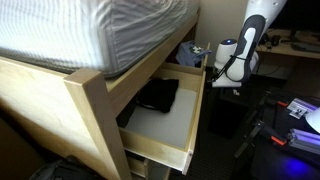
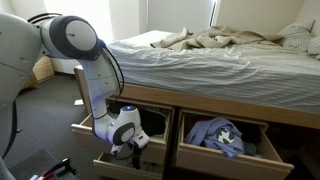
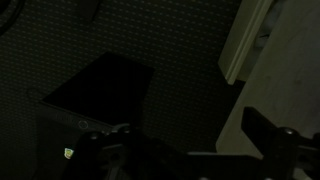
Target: Close the top left drawer
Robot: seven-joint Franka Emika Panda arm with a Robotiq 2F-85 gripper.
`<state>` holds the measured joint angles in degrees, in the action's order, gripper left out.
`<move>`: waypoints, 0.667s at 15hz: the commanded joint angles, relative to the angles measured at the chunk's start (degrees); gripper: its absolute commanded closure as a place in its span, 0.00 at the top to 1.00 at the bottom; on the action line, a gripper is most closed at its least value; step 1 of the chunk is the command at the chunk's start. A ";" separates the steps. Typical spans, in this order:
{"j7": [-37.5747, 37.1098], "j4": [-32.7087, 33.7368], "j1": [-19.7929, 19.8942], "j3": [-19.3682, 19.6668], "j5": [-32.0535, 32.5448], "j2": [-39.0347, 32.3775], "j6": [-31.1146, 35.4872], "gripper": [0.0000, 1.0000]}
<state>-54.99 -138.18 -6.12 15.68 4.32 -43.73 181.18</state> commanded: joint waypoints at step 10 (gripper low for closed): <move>1.26 3.58 -2.70 -1.76 -8.73 4.17 -0.81 1.00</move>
<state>-55.03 -138.04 -6.13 15.67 4.32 -43.76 181.18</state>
